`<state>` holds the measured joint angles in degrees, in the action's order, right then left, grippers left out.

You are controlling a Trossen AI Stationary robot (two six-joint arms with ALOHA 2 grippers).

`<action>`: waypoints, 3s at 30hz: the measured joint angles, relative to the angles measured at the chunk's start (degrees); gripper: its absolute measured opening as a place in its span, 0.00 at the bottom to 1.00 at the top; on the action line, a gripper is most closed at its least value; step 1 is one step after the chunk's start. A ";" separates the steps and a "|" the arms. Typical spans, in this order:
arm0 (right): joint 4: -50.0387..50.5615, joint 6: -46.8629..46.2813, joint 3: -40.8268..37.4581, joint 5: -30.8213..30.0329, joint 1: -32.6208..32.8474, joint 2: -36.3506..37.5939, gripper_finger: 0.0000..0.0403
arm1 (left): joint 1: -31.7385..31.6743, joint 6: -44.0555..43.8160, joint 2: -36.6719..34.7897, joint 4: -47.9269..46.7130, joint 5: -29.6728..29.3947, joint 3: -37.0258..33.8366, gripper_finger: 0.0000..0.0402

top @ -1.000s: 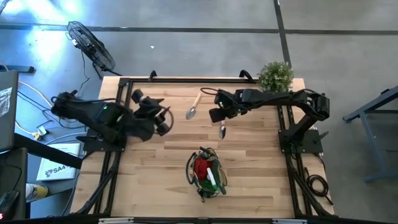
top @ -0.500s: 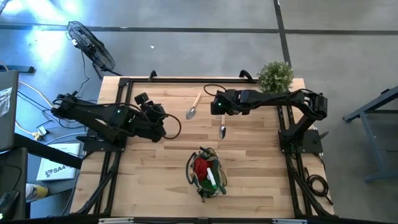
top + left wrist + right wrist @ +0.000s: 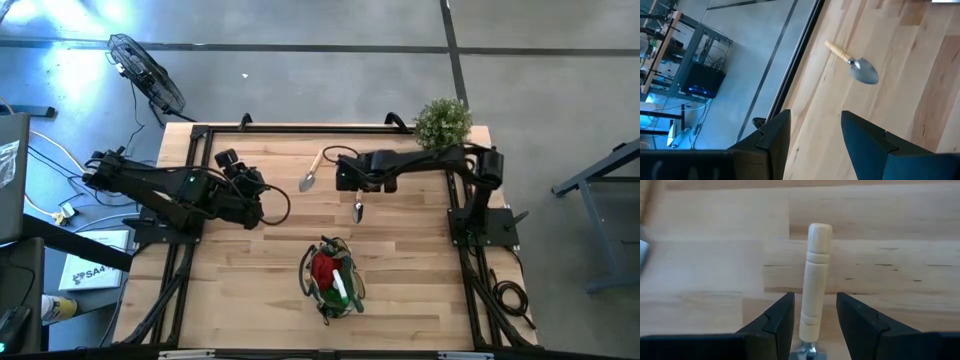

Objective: Pick & Place Garden tools in Gardening bag
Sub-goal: Put the right trowel into the gardening bag

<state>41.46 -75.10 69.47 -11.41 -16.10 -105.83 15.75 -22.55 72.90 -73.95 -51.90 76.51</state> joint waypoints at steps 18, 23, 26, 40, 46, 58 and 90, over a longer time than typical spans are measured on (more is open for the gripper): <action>-0.58 1.44 0.23 0.40 -1.57 -6.69 0.32 | 0.00 -0.31 0.02 3.07 0.18 -5.18 0.42; -0.42 6.49 0.13 0.28 -2.03 -6.78 0.18 | 0.00 0.12 0.02 4.49 0.17 -5.18 0.42; -0.40 9.85 0.11 -0.58 -2.01 -6.82 0.14 | 0.00 0.24 0.02 5.29 0.20 -5.18 0.42; 0.07 30.57 -0.22 -0.90 -0.12 4.70 0.14 | 0.00 0.24 0.04 11.62 1.43 -5.18 0.42; 1.90 37.31 -0.12 -0.82 7.49 23.31 0.14 | 0.00 0.22 0.04 15.25 1.42 -5.18 0.42; 8.71 24.76 -3.76 -32.06 54.89 44.41 0.14 | -0.04 0.22 1.46 34.03 2.05 -5.16 0.42; -65.63 71.32 -48.17 -29.89 70.40 61.27 0.14 | -1.90 1.31 14.47 68.39 11.47 -5.18 0.42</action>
<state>-24.17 -3.78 21.30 -41.30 54.30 -44.56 13.85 -21.23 87.37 -5.56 -40.43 71.33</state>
